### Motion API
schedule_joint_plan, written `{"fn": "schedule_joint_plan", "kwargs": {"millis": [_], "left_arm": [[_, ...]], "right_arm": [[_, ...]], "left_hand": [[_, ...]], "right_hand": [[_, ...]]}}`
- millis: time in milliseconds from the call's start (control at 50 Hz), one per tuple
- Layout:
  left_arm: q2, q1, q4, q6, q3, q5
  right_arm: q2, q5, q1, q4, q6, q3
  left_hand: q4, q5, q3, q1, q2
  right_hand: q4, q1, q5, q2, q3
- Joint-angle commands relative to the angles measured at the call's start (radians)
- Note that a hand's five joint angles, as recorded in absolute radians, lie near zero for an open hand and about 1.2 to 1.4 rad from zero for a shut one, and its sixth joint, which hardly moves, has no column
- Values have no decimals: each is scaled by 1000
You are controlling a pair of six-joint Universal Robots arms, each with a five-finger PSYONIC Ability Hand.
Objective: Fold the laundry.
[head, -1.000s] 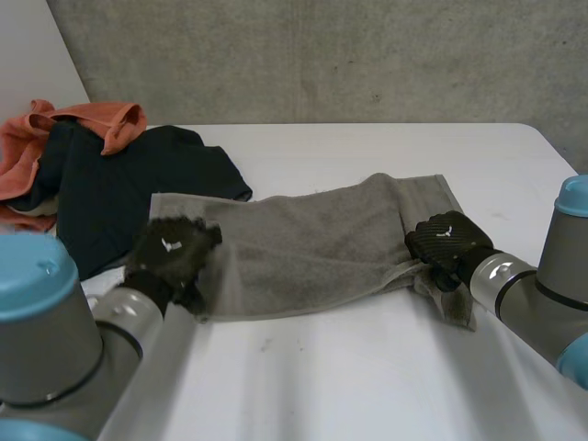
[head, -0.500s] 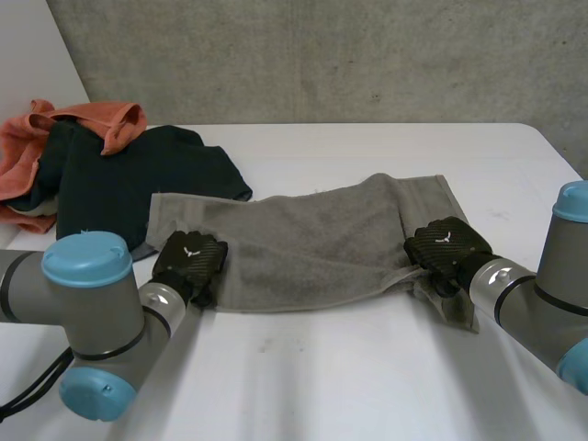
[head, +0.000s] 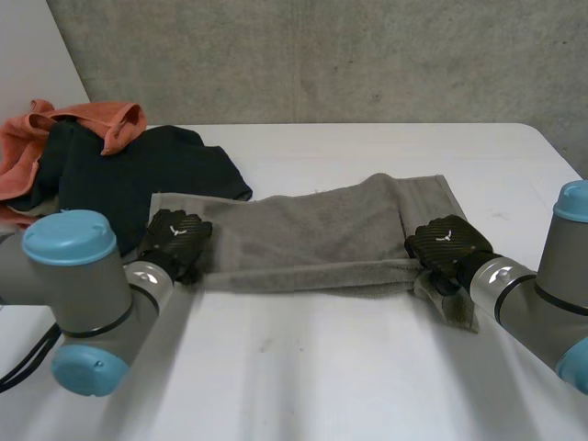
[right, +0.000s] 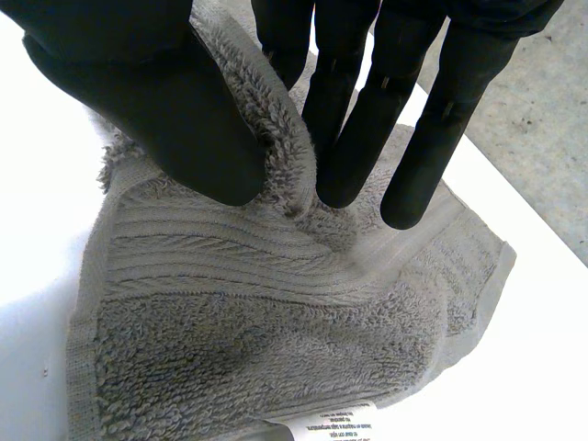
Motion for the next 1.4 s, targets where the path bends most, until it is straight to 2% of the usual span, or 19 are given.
{"fn": "schedule_joint_plan", "kwargs": {"millis": [20, 300, 620, 840, 980, 1220, 1280, 1320, 1400], "left_arm": [[44, 2, -13, -1, -75, 5], [39, 8, -42, -1, -102, 11], [-37, 34, -41, 0, -14, 57], [-125, 32, -41, 3, 79, 60], [-136, 32, -41, 2, 134, 60], [-197, 29, -42, 2, 215, 58], [-200, 25, -42, 2, 223, 58], [-198, 20, -42, 2, 226, 60], [-185, 15, -41, 2, 226, 44]], "right_arm": [[0, -1, 2, -1, 0, 1], [6, 1, 2, -1, -2, 1], [11, -1, 2, -1, -2, 4], [15, -1, 0, -1, -3, 4], [15, -1, 0, -1, -3, 4], [17, -1, 0, -3, -8, 4], [17, -1, -1, -4, -8, 4], [15, -1, -1, -6, -8, 4], [14, 1, -9, -9, -3, 3]], "left_hand": [[-96, -98, -101, -52, -97], [-158, -160, -163, -113, -159], [-79, -81, -84, -34, -80], [71, 69, 66, 115, 70], [308, 306, 303, 353, 308], [364, 362, 359, 409, 364], [464, 462, 459, 509, 463], [625, 623, 620, 670, 624], [625, 623, 620, 670, 625]], "right_hand": [[199, 305, 215, 230, 210], [199, 305, 215, 230, 210], [199, 305, 215, 230, 210], [199, 305, 215, 230, 210], [199, 305, 215, 230, 210], [199, 305, 215, 230, 210], [199, 305, 215, 230, 210], [199, 305, 215, 230, 210], [199, 305, 215, 230, 210]]}}
